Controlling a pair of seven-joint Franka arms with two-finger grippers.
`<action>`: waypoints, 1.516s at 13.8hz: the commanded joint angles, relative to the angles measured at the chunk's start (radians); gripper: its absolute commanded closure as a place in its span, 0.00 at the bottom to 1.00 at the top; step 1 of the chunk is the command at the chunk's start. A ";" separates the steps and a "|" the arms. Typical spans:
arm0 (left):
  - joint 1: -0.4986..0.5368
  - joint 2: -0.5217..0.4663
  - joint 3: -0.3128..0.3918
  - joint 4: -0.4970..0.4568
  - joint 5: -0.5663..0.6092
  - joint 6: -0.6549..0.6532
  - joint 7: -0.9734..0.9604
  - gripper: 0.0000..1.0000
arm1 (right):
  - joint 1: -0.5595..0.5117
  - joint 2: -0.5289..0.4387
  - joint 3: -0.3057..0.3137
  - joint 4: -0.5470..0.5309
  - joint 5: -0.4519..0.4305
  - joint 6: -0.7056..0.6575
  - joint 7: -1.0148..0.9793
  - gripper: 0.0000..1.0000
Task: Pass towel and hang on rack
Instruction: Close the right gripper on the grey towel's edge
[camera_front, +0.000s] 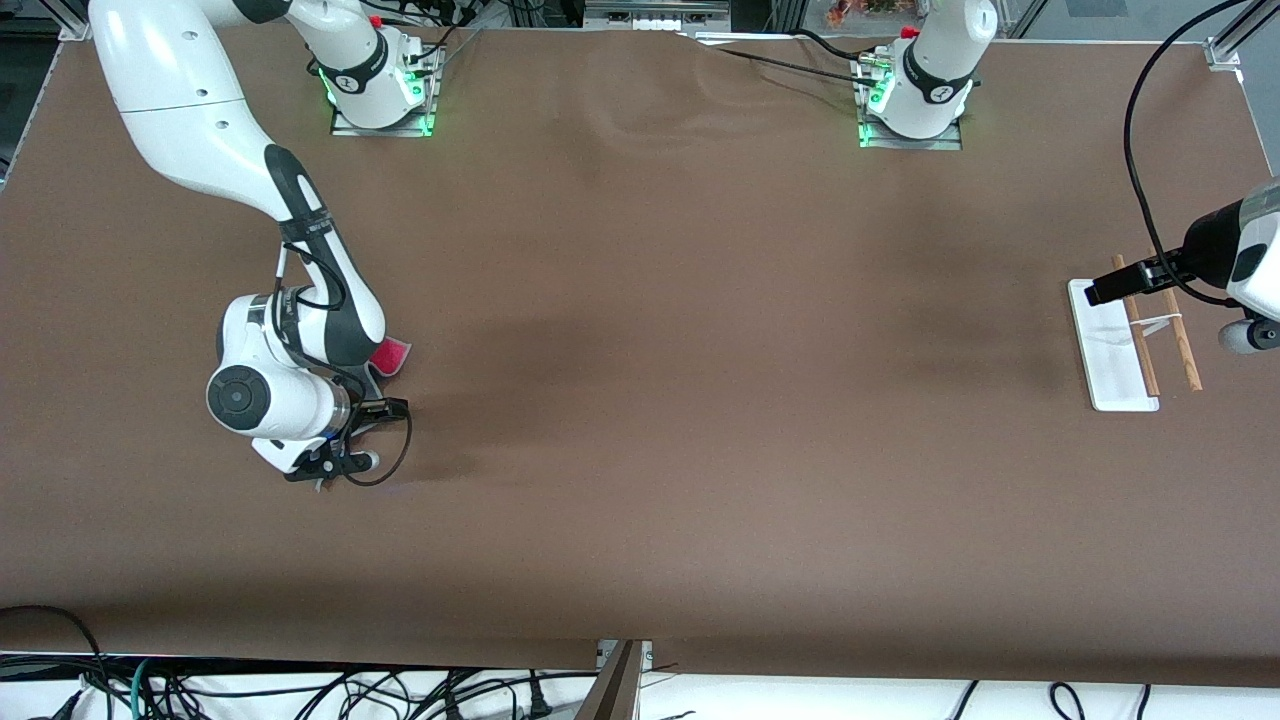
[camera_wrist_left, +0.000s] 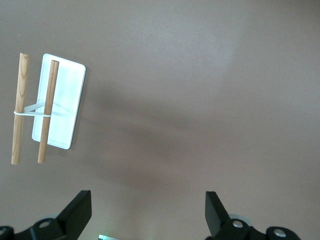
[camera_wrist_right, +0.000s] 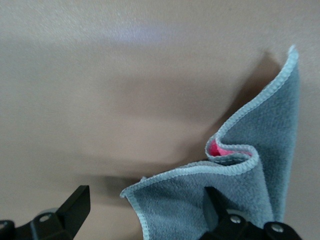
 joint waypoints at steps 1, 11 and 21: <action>0.005 0.005 -0.005 0.019 -0.006 -0.010 0.021 0.00 | -0.003 -0.011 0.001 -0.031 0.010 0.026 0.005 0.15; 0.005 0.005 -0.005 0.019 -0.006 -0.010 0.021 0.00 | -0.005 -0.020 0.001 -0.024 0.009 0.015 0.005 0.71; 0.005 0.005 -0.005 0.019 -0.006 -0.010 0.021 0.00 | -0.002 -0.082 0.004 0.027 0.010 -0.081 -0.008 1.00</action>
